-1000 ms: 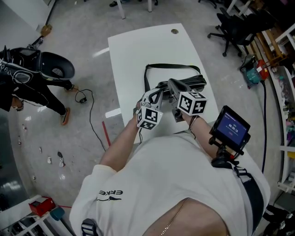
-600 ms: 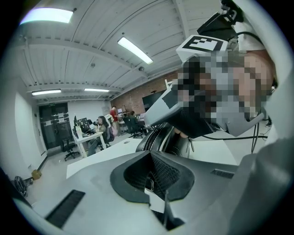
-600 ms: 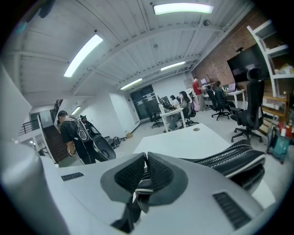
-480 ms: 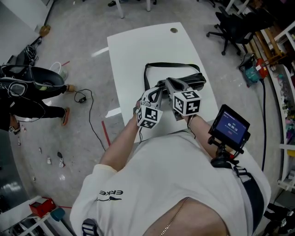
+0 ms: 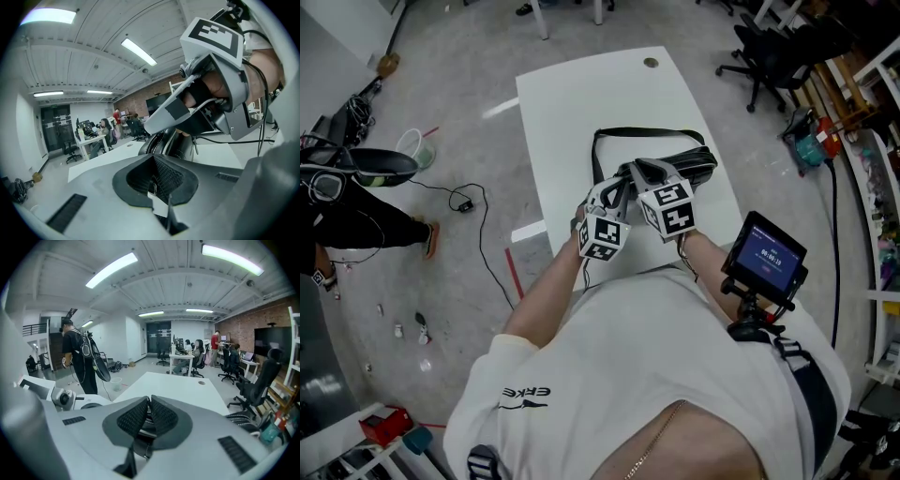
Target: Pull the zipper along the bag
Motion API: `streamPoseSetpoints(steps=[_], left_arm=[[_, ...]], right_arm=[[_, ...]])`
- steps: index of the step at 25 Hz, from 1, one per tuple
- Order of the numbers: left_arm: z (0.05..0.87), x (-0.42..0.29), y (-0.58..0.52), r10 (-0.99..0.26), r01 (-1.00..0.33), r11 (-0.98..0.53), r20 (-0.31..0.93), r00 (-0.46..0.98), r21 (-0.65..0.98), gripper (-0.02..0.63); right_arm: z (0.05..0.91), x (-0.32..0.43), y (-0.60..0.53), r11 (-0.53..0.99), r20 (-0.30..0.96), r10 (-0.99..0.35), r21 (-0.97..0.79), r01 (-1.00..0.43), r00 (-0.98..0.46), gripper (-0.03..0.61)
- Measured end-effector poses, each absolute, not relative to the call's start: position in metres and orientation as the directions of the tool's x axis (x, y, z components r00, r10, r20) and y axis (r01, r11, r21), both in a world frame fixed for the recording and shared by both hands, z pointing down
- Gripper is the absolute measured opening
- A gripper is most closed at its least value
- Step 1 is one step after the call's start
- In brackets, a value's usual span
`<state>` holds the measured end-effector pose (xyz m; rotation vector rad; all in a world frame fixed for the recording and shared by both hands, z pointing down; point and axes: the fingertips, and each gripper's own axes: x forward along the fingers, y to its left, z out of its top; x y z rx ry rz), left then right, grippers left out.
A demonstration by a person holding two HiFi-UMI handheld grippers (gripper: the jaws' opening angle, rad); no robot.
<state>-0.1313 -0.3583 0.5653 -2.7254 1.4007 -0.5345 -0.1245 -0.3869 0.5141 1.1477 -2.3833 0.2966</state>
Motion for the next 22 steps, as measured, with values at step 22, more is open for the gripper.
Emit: streamPoseSetpoints(steps=[22], left_arm=[[0.567,-0.110,-0.363,-0.767,-0.754,-0.633,0.279,0.578,-0.176,0.002]], right_arm=[[0.519,-0.105,-0.400,0.466,0.457,-0.723,-0.231,-0.854,-0.518,0.012]])
